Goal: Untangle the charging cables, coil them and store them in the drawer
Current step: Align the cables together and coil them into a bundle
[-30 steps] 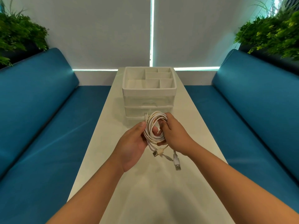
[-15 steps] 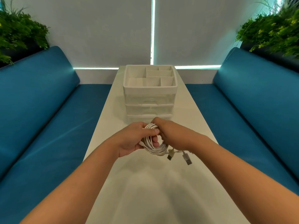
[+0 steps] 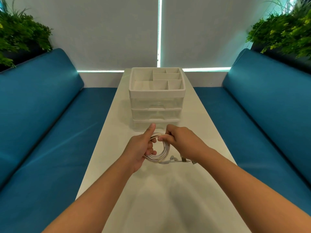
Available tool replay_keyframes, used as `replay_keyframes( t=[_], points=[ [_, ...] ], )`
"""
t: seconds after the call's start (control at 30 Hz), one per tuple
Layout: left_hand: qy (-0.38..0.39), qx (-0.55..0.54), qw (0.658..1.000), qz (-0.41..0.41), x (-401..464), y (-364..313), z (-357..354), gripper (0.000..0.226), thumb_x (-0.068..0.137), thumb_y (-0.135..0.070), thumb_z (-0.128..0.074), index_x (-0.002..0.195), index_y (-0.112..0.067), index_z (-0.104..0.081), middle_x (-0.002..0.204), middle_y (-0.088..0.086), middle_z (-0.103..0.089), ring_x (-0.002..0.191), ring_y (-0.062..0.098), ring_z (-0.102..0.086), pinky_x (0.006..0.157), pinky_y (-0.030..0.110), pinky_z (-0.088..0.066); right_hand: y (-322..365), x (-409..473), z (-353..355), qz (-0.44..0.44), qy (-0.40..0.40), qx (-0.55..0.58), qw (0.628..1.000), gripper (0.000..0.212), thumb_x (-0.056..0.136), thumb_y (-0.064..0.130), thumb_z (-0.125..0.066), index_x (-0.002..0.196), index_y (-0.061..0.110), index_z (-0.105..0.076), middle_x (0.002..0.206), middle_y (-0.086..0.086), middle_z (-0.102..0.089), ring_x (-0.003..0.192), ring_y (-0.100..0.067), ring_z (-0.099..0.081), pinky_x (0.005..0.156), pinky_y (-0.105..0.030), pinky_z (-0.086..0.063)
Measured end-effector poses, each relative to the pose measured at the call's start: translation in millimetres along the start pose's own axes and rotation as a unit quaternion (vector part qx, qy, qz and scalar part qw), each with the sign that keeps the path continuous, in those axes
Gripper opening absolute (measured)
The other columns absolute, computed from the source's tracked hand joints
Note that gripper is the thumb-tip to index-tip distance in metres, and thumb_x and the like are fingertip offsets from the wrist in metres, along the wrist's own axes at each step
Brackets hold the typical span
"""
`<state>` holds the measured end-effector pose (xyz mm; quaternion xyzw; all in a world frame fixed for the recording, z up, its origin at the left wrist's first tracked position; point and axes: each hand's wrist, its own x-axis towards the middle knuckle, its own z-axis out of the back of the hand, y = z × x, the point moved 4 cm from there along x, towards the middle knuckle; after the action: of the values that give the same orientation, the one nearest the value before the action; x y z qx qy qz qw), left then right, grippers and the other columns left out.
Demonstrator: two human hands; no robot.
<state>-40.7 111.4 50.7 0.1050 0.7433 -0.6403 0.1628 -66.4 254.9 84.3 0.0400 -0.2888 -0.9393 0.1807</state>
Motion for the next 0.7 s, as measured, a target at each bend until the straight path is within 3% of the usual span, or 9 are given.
replay_keyframes(
  t=[0.07, 0.13, 0.17, 0.23, 0.43, 0.5, 0.57, 0.63, 0.7],
  points=[
    [0.013, -0.023, 1.0, -0.001, 1.3, -2.4, 0.3, 0.043, 0.093, -0.046, -0.059, 0.072, -0.009, -0.056, 0.043, -0.004, -0.027, 0.038, 0.013, -0.028, 0.071, 0.033, -0.047, 1.5, -0.3, 2.3, -0.005, -0.028, 0.015, 0.999, 0.038, 0.09, 0.053, -0.053, 0.08, 0.017, -0.048, 0.071, -0.001, -0.061, 0.067, -0.024, -0.057, 0.062, -0.038, -0.046],
    [0.026, -0.065, 0.998, -0.01, 2.0, -4.2, -0.8, 0.04, 0.094, -0.04, -0.059, 0.069, -0.01, -0.054, 0.044, -0.003, -0.026, 0.038, 0.013, -0.028, 0.071, 0.033, -0.045, 3.3, -0.4, 3.4, -0.024, -0.056, 0.05, 0.997, 0.04, 0.09, 0.053, -0.053, 0.083, 0.014, -0.048, 0.072, -0.006, -0.062, 0.06, -0.028, -0.059, 0.049, -0.039, -0.049],
    [0.029, -0.088, 0.996, -0.018, 2.0, -4.9, -1.3, 0.039, 0.095, -0.038, -0.058, 0.068, -0.01, -0.054, 0.044, -0.003, -0.026, 0.038, 0.013, -0.028, 0.071, 0.033, -0.045, 4.0, -0.8, 3.3, -0.034, -0.066, 0.074, 0.994, 0.04, 0.091, 0.053, -0.053, 0.084, 0.013, -0.047, 0.073, -0.008, -0.062, 0.055, -0.029, -0.058, 0.04, -0.035, -0.047],
    [0.03, -0.127, 0.991, -0.039, 1.3, -5.1, -1.9, 0.038, 0.097, -0.034, -0.056, 0.069, -0.008, -0.055, 0.043, -0.002, -0.029, 0.039, 0.013, -0.031, 0.07, 0.033, -0.043, 6.5, -0.9, 3.6, -0.041, -0.084, 0.1, 0.991, 0.04, 0.092, 0.052, -0.053, 0.085, 0.013, -0.046, 0.073, -0.011, -0.062, 0.052, -0.03, -0.057, 0.036, -0.03, -0.041],
    [0.051, -0.24, 0.963, -0.112, -4.8, -2.6, -5.3, 0.031, 0.1, -0.028, -0.048, 0.083, -0.005, -0.061, 0.046, 0.001, -0.04, 0.045, 0.013, -0.036, 0.064, 0.026, -0.047, 14.6, 5.1, 2.5, -0.008, -0.115, 0.117, 0.986, 0.029, 0.096, 0.048, -0.046, 0.082, 0.026, -0.061, 0.069, -0.004, -0.064, 0.058, -0.029, -0.063, 0.059, -0.047, -0.055],
    [0.071, -0.284, 0.95, -0.109, -5.9, -4.1, -6.6, 0.027, 0.097, -0.024, -0.049, 0.08, -0.007, -0.063, 0.043, -0.001, -0.035, 0.042, 0.012, -0.03, 0.062, 0.026, -0.046, 16.1, 7.6, 0.4, -0.016, -0.109, 0.13, 0.985, 0.03, 0.095, 0.05, -0.047, 0.1, 0.026, -0.065, 0.076, -0.003, -0.065, 0.064, -0.028, -0.066, 0.063, -0.047, -0.056],
    [0.095, -0.311, 0.94, -0.102, -7.0, -7.2, -7.5, 0.024, 0.089, -0.023, -0.053, 0.072, -0.009, -0.063, 0.042, -0.002, -0.03, 0.038, 0.011, -0.026, 0.058, 0.026, -0.045, 15.1, 10.7, 0.0, -0.036, -0.08, 0.121, 0.989, 0.046, 0.094, 0.054, -0.045, 0.124, 0.021, -0.057, 0.091, -0.005, -0.066, 0.078, -0.03, -0.067, 0.065, -0.042, -0.055],
    [0.114, -0.311, 0.939, -0.093, -7.1, -8.2, -6.5, 0.036, 0.093, -0.027, -0.047, 0.064, -0.01, -0.06, 0.04, -0.002, -0.028, 0.036, 0.011, -0.026, 0.056, 0.026, -0.046, 16.4, 12.3, -0.2, -0.007, -0.032, 0.101, 0.994, 0.048, 0.094, 0.057, -0.039, 0.105, 0.016, -0.062, 0.085, -0.006, -0.065, 0.076, -0.024, -0.064, 0.066, -0.035, -0.05],
    [0.133, -0.289, 0.945, -0.082, -6.5, -7.0, -5.0, 0.055, 0.1, -0.044, -0.036, 0.062, -0.01, -0.058, 0.039, -0.001, -0.028, 0.035, 0.012, -0.027, 0.062, 0.026, -0.047, 18.2, 10.8, 2.4, 0.027, 0.001, 0.128, 0.991, 0.044, 0.095, 0.053, -0.04, 0.084, 0.016, -0.06, 0.068, 0.001, -0.058, 0.06, -0.014, -0.056, 0.059, -0.026, -0.044]
  ],
)
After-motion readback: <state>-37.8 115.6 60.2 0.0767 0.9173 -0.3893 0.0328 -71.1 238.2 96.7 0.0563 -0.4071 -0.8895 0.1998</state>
